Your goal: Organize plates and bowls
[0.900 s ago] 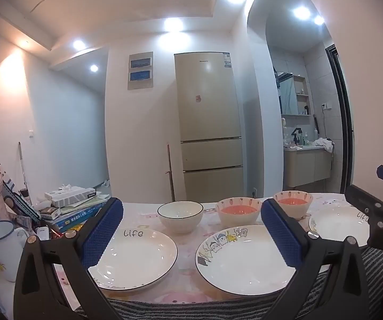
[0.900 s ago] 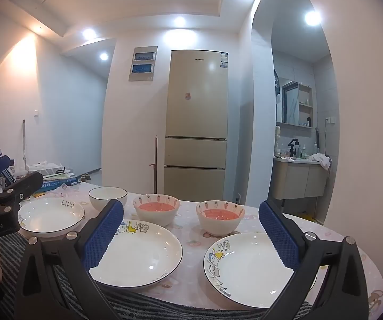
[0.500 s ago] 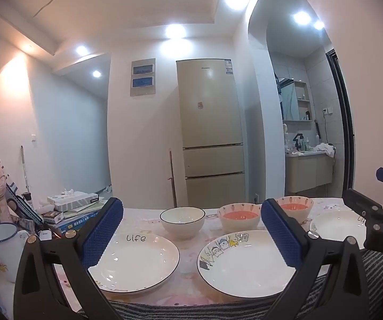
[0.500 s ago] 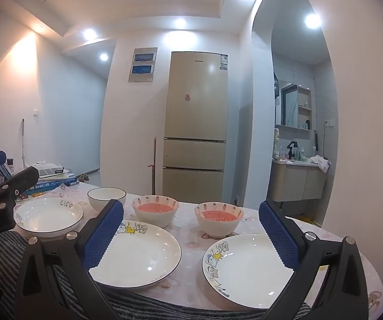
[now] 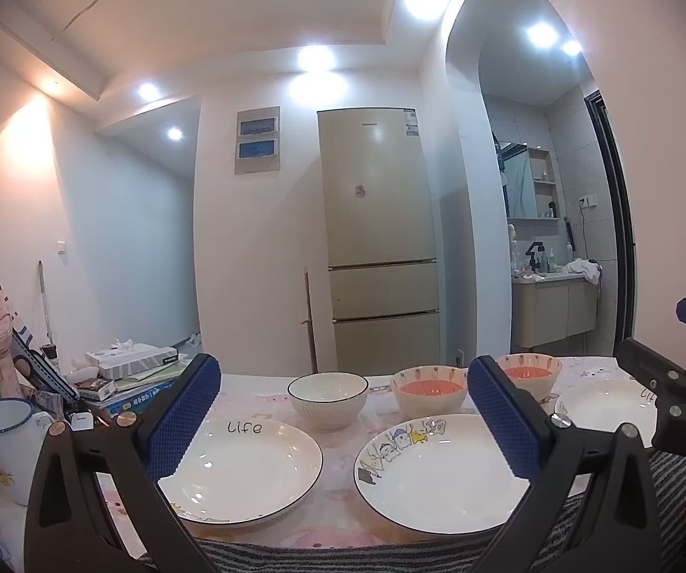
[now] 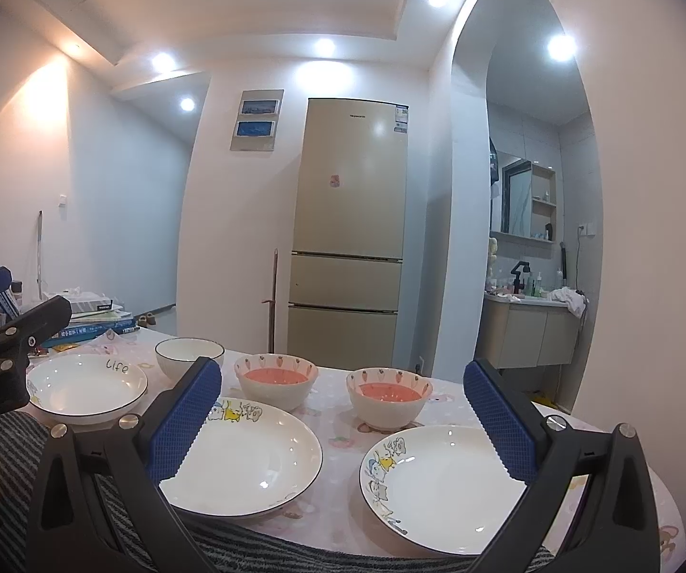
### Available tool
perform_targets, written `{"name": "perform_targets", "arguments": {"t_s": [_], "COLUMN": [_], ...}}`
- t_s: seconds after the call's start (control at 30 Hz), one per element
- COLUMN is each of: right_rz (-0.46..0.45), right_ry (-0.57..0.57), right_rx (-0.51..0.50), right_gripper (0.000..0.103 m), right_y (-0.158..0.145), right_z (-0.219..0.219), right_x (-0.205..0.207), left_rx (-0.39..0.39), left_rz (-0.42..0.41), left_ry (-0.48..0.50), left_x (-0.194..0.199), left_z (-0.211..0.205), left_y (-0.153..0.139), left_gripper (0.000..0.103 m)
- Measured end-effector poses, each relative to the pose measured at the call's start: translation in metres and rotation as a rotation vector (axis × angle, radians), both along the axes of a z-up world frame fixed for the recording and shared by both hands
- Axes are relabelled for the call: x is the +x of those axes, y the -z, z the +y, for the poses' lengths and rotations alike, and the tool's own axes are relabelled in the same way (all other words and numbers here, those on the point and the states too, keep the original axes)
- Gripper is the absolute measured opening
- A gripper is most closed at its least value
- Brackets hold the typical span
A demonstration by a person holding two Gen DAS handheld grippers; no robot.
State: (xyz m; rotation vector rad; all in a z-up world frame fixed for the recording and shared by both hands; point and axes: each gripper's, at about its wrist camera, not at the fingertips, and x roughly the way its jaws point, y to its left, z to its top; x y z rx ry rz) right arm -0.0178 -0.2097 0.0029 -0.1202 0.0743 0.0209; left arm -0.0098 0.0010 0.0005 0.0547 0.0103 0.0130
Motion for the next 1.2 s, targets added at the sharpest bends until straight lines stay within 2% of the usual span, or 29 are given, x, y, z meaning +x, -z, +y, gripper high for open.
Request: {"name": "perform_targets", "arguments": {"t_s": [0.17, 0.77, 1.2], "right_rz": [0.011, 0.012, 0.000], "right_ry": [-0.002, 0.022, 0.027], "right_rx": [-0.011, -0.004, -0.011], "right_gripper": [0.103, 0.103, 0.103], "right_y": [0.0012, 0.0027, 0.0014], "right_z": [0.0012, 0.0018, 0.0031], "right_x": [0.0029, 0.0011, -0.0027], "left_rx": [-0.006, 0.007, 0.036], "left_rz": [-0.033, -0.003, -0.012], "left_ry": [-0.009, -0.011, -0.013], "left_x": [-0.0065, 0.0004, 0.0003], "left_z": [0.0011, 0.0006, -0.0048], "left_y": [-0.0001, 0.0000, 0.0001], "left_gripper": [0.103, 0.103, 0.103]}}
